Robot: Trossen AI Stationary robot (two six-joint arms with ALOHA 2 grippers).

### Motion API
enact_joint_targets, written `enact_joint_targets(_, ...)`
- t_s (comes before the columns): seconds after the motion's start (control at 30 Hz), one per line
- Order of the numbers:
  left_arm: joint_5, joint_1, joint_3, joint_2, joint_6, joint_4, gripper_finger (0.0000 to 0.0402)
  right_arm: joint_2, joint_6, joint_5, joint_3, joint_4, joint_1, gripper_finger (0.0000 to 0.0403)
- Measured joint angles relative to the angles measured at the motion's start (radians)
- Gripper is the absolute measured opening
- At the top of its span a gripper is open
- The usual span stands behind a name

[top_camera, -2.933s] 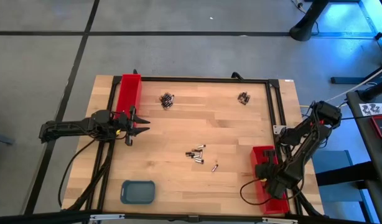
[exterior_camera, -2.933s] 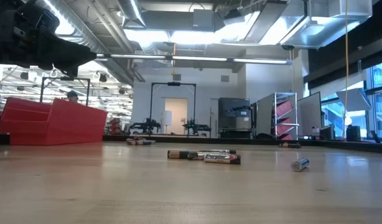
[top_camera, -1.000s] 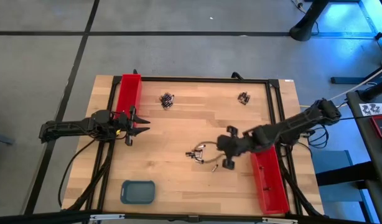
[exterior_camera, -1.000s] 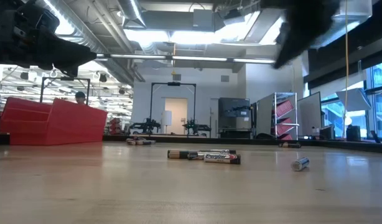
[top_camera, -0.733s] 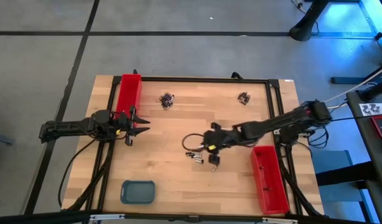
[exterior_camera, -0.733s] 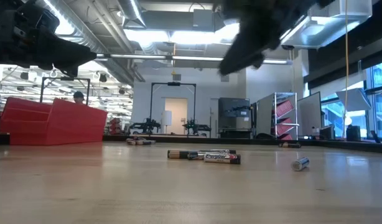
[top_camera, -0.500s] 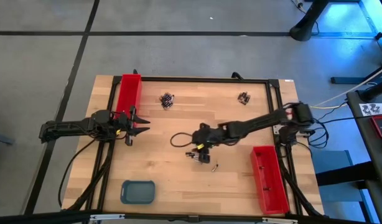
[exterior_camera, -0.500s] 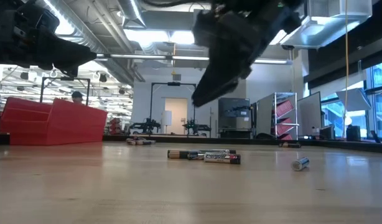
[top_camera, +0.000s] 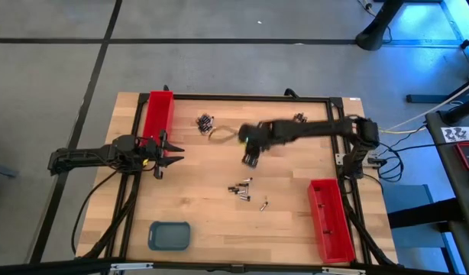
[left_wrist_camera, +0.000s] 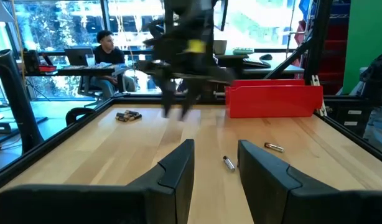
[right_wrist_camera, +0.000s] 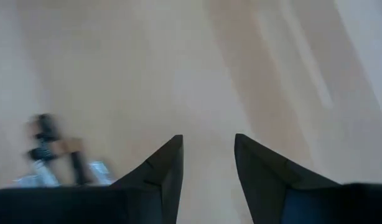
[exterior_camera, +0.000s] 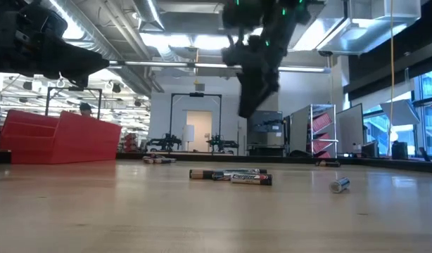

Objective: Sort batteries
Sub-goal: Put the small black battery into the bottom red bin

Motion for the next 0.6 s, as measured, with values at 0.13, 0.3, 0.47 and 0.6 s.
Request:
enact_joint_targets(0.13,0.0,0.0,0.0,0.0,0.0,0.0,0.0114,-0.005,0.028,-0.064,0.0,-0.143,-0.133,0.0145)
enact_joint_targets(0.3,0.0,0.0,0.0,0.0,0.0,0.0,0.0114,-0.007,-0.018,-0.06,-0.022,-0.317,-0.259,0.0145)
enact_joint_targets(0.47,0.0,0.0,0.0,0.0,0.0,0.0,0.0114,-0.007,-0.115,-0.06,-0.118,-0.327,-0.371,0.0145)
enact_joint_targets(0.6,0.0,0.0,0.0,0.0,0.0,0.0,0.0114,-0.007,-0.162,-0.029,-0.195,-0.314,-0.451,0.0145)
